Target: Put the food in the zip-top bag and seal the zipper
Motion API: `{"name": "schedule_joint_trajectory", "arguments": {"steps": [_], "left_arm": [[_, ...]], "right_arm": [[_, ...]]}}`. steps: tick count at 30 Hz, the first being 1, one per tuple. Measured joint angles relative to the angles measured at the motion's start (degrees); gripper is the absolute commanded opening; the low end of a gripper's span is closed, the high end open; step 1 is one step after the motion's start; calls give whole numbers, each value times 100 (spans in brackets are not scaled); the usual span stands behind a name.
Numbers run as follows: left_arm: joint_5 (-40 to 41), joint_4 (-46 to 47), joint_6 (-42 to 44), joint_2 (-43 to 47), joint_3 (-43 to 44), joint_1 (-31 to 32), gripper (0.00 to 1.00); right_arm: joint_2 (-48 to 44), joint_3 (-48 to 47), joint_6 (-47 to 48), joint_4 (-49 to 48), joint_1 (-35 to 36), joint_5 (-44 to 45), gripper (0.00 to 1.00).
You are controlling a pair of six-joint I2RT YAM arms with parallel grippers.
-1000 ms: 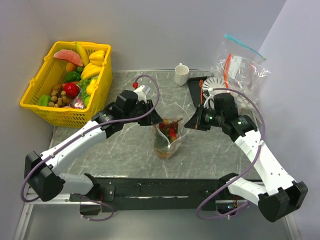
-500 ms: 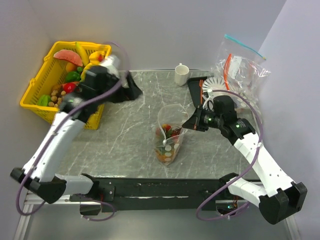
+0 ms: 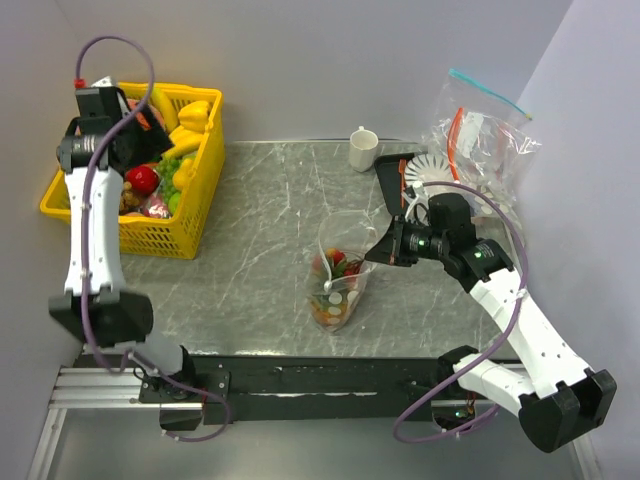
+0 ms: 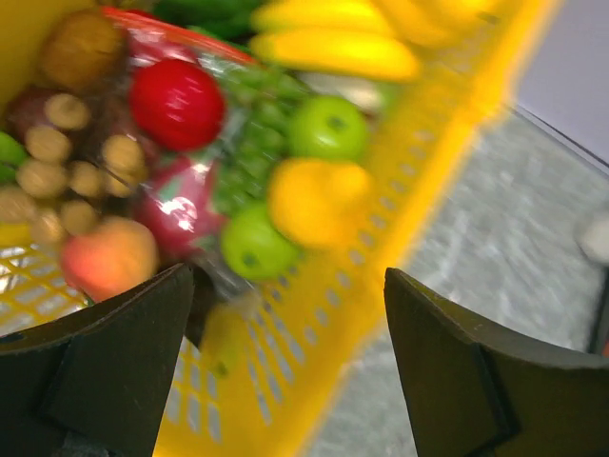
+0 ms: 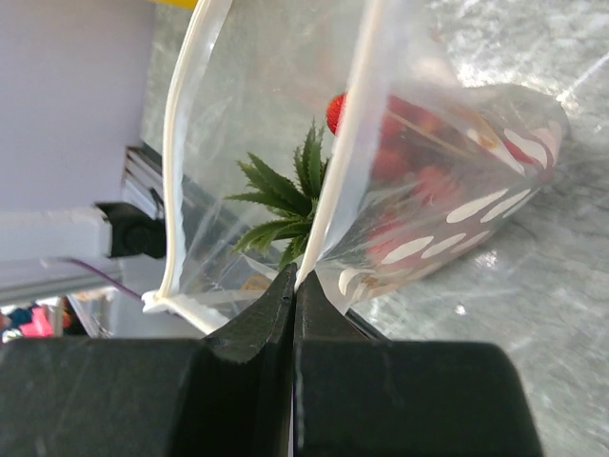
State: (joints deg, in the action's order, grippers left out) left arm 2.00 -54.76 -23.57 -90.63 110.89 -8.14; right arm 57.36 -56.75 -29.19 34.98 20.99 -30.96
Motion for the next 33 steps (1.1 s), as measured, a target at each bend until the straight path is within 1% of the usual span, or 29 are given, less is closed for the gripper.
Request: {"name": "schedule_joint_trajectory", "arguments": {"steps": [3, 6, 10, 11, 15, 19, 22, 24, 26, 29, 30, 31, 33], "left_arm": [[-13, -50, 13, -769, 413, -442, 85], [-59, 35, 17, -1401, 844, -706, 83], [-302, 76, 39, -1740, 931, -798, 94], [-409, 90, 46, -1777, 901, -793, 95], [-669, 151, 131, -1725, 448, -776, 93], [-1029, 221, 168, -1696, -339, -769, 87], [-1478, 262, 160, -1696, -901, -774, 89], [-1727, 282, 140, -1696, -1084, -780, 92], [-1943, 358, 116, -1700, -1204, -778, 92], [-2210, 520, -15, -1703, -1309, -774, 85], [-2277, 625, -48, -1703, -1364, -774, 77], [-2323, 717, -111, -1714, -1425, -774, 73], [-2337, 824, -181, -1770, -1510, -798, 73]], "right_arm": [[0, -50, 136, 157, 0, -15, 0], [-13, -70, 188, 199, 0, -50, 0], [-44, -70, 186, 205, 0, -122, 0], [-46, -70, 186, 203, 0, -142, 0], [-33, -70, 184, 188, 0, -192, 0], [37, -70, 181, 120, 0, -278, 0], [122, -70, 184, 79, 0, -317, 0], [173, -70, 184, 66, 0, -321, 0], [186, -68, 184, 59, 0, -321, 0], [186, -70, 184, 48, 0, -328, 0], [186, -70, 184, 48, 0, -330, 0], [186, -70, 181, 48, 0, -332, 0], [186, -68, 181, 46, 0, -345, 0]]}}
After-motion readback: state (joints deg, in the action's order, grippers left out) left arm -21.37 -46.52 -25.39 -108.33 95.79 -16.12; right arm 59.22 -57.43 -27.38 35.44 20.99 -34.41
